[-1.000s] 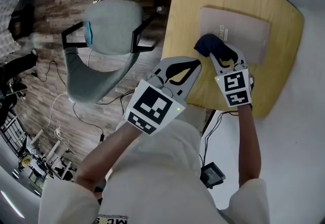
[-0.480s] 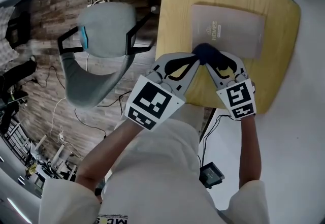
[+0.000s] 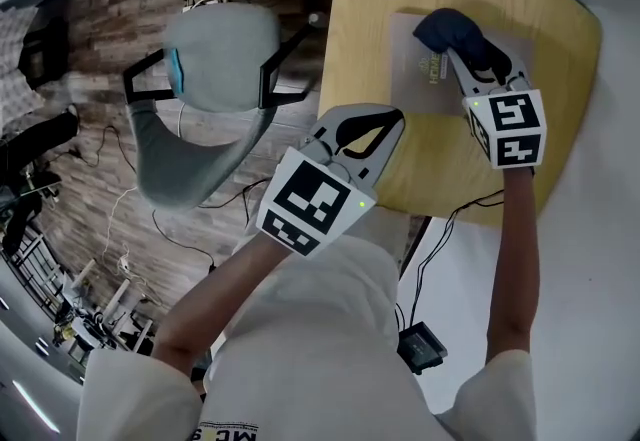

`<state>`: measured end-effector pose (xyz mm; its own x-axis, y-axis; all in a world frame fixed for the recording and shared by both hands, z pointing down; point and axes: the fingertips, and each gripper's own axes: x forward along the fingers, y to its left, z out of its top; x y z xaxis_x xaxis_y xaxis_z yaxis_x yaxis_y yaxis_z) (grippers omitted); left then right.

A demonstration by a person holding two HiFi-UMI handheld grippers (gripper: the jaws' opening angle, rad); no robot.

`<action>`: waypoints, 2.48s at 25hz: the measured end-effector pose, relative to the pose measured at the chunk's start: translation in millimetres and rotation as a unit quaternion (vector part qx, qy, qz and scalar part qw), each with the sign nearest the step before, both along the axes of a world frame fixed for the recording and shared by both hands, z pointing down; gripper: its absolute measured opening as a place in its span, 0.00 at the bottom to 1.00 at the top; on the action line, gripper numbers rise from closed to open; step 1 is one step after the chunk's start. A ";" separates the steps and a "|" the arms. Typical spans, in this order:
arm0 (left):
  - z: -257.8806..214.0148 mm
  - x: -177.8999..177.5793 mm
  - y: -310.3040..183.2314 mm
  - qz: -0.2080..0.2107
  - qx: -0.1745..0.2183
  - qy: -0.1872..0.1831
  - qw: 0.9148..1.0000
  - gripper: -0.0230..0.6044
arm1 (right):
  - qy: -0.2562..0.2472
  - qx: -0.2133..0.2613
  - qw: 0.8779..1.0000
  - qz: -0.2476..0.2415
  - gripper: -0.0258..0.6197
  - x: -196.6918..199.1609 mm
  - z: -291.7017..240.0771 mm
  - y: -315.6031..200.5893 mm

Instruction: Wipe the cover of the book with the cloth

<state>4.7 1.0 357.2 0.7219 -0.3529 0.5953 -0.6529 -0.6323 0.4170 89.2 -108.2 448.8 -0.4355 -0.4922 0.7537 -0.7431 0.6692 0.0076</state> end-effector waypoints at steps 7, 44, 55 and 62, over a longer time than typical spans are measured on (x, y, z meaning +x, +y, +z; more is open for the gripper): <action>3.7 -7.9 0.2 -0.005 -0.001 -0.005 1.000 0.05 | 0.016 -0.028 0.999 0.024 0.31 9.0 35.5 -22.6; 126.3 16.4 -9.4 0.002 -0.034 -0.087 0.996 0.05 | -0.018 -0.065 0.998 -0.014 0.31 11.2 41.0 98.6; 128.9 16.0 -11.1 0.018 -0.033 -0.105 0.994 0.05 | -0.011 -0.088 0.996 -0.028 0.31 6.9 37.6 136.4; 129.8 15.3 -13.1 0.019 -0.027 -0.107 0.994 0.05 | -0.029 -0.113 0.993 -0.028 0.31 20.7 20.7 169.1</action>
<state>20.0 -12.2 487.0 0.5897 -0.2907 0.7535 -0.7060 -0.6387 0.3061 110.0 60.9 469.5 -0.5031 -0.2876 0.8150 -0.6993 0.6896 -0.1883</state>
